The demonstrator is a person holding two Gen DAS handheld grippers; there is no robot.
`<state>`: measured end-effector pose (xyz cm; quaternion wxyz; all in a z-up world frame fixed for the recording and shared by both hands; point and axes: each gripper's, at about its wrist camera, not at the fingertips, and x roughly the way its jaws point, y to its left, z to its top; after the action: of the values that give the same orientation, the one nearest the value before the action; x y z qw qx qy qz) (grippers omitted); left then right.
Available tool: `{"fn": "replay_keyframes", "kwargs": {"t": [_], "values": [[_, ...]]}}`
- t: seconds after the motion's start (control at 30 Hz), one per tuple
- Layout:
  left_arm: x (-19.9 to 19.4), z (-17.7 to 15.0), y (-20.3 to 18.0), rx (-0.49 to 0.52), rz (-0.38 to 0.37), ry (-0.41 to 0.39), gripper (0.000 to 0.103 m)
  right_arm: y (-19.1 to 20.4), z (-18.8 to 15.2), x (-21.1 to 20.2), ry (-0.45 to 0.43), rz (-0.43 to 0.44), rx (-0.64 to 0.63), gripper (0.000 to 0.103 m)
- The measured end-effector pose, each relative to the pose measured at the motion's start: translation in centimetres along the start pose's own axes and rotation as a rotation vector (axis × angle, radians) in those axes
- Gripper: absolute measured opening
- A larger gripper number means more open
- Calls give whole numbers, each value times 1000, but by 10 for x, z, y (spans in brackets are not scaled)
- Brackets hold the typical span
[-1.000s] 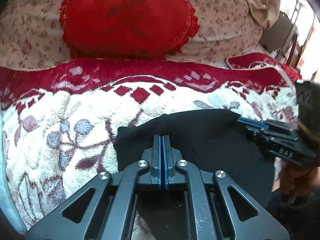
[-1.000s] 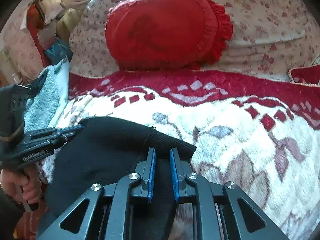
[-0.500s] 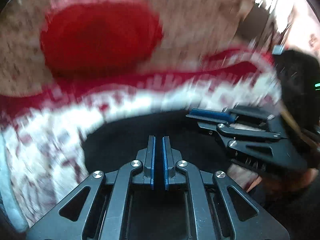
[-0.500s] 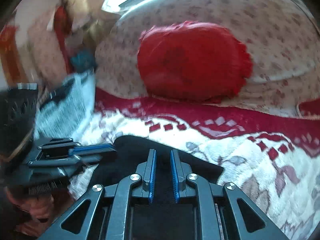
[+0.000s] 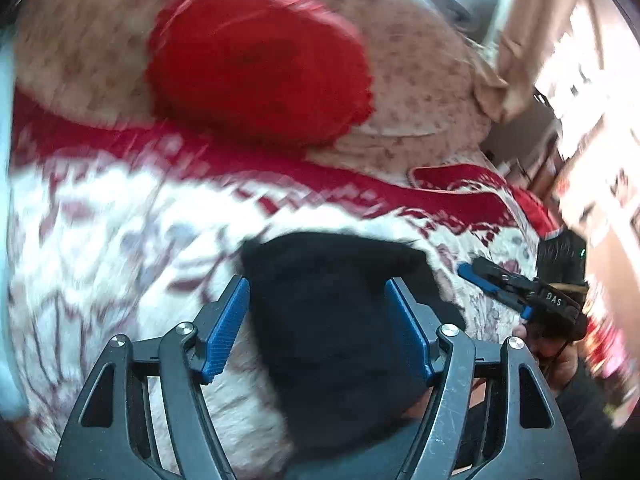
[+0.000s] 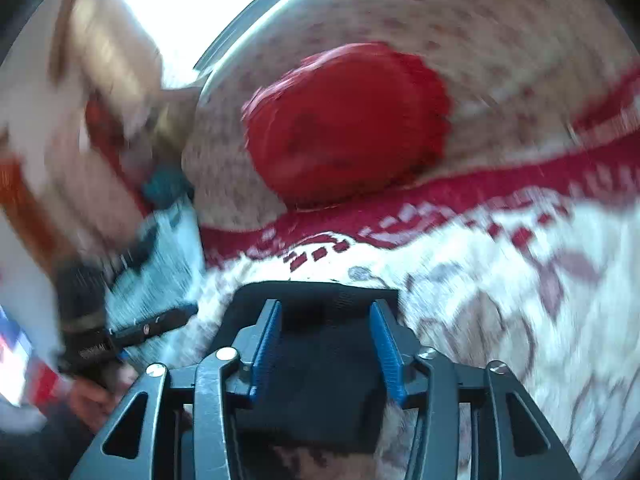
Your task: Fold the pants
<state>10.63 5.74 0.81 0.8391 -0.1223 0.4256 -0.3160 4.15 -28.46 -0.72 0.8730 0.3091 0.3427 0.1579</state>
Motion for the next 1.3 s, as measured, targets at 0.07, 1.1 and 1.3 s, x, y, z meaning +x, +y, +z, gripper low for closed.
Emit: {"fn": "replay_keyframes", "kwargs": {"t": [0.07, 1.1, 1.3], "values": [[5, -9, 28, -130, -59, 26, 69, -23, -7, 3, 33, 45, 129, 45], [87, 43, 14, -225, -53, 122, 69, -56, 42, 63, 86, 14, 275, 40], [26, 37, -31, 3, -15, -63, 69, 46, 40, 9, -96, -253, -233, 40]]}}
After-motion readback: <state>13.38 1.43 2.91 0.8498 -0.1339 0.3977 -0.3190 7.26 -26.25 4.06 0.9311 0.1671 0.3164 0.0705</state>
